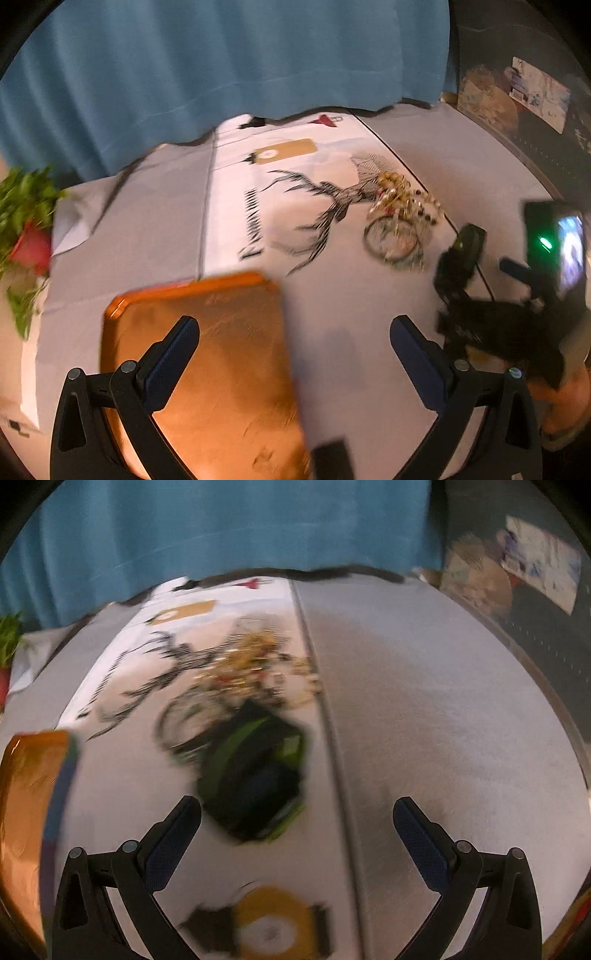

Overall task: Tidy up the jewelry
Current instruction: 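Reach the right gripper to the black-green watch and grasp it while the left gripper reaches toward the jewelry pile, then carry the watch into the tray with the right gripper while the left gripper carries the pearl hairpin there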

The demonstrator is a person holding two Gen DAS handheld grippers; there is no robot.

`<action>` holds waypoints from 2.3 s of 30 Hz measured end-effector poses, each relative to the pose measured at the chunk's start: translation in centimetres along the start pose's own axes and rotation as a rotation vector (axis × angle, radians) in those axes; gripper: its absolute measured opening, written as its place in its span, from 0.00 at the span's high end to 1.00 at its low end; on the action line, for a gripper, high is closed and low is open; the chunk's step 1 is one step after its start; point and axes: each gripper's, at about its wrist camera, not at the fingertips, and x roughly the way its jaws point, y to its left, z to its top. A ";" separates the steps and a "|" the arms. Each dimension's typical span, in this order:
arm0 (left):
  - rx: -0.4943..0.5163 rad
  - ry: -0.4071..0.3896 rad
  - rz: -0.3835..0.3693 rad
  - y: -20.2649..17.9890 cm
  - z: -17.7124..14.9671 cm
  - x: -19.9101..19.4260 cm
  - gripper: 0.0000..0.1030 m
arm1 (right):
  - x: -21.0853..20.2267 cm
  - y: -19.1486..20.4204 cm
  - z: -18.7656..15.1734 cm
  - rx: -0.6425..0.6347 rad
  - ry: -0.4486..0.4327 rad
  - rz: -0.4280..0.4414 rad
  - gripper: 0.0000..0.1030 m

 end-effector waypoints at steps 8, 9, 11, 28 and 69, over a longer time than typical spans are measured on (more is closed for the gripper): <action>0.019 0.061 -0.139 -2.6 8.1 7.4 0.00 | 1.2 -6.4 0.9 0.011 0.000 -0.051 0.00; 0.028 0.079 -0.166 -3.0 8.6 8.3 0.00 | 1.4 -7.0 1.1 0.011 -0.003 -0.049 0.00; 0.039 0.129 -0.199 -3.5 9.3 10.5 0.03 | 1.6 -7.4 1.4 0.006 -0.004 -0.044 0.00; 0.141 0.182 -0.318 -5.5 12.0 15.0 1.00 | 1.7 -7.0 1.8 0.011 -0.007 -0.049 0.01; 0.280 0.056 -0.499 -2.8 12.9 11.3 0.91 | 1.9 -8.3 6.5 -0.057 -0.088 0.001 0.52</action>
